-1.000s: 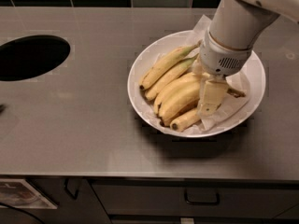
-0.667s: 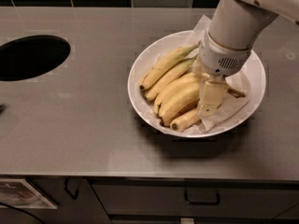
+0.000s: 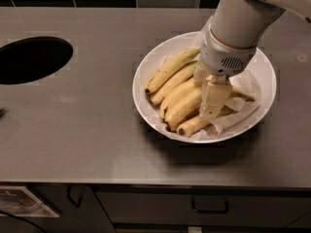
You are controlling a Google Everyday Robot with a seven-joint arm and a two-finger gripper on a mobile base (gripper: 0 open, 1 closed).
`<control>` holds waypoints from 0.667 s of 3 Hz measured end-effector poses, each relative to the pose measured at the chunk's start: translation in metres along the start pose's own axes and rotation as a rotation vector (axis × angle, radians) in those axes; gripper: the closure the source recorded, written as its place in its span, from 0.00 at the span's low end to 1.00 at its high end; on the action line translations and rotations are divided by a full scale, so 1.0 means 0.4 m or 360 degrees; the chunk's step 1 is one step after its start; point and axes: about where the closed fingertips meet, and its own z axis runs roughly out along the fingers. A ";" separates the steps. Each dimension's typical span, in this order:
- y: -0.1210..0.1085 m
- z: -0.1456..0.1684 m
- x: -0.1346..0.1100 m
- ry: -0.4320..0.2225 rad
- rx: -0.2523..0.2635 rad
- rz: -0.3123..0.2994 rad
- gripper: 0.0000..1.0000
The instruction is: Pick banana from white bowl
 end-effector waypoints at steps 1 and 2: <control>0.005 -0.056 -0.016 -0.0008 0.0084 -0.0026 0.29; 0.004 -0.057 -0.013 -0.0009 0.0086 -0.0019 0.29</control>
Offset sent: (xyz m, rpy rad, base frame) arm -0.0091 0.0006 0.0330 -0.0021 -0.0692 0.0062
